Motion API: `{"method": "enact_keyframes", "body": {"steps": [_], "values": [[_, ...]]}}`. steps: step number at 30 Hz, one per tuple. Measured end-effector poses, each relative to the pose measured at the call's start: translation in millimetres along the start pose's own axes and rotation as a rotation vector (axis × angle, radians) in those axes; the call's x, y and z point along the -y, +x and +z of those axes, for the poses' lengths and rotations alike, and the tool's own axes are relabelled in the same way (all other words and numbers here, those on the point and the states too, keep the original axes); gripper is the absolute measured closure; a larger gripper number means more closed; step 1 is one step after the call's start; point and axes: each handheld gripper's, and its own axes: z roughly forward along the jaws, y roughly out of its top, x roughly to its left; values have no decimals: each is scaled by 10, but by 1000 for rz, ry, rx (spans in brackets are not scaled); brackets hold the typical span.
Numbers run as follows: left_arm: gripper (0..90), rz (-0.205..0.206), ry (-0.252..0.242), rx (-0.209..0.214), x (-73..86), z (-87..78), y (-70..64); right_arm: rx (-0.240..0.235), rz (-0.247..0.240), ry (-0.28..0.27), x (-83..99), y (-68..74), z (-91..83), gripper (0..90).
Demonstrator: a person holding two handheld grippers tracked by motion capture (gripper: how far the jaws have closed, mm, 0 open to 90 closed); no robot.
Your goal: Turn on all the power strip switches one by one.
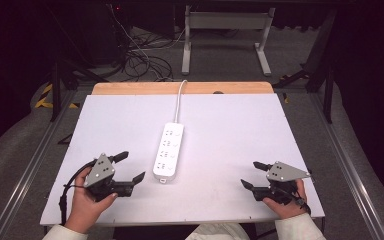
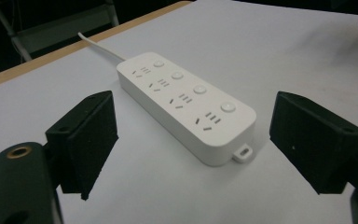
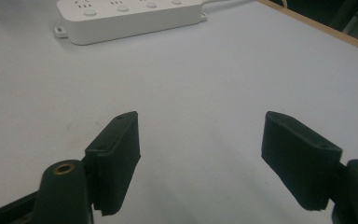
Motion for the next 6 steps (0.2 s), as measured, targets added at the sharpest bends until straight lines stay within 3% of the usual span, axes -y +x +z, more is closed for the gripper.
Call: {"method": "enact_keyframes", "body": {"steps": [6], "values": [[142, -36, -24, -13, 230, -141, 34, -4, 5, -6, -2, -3, -5, 284]]}}
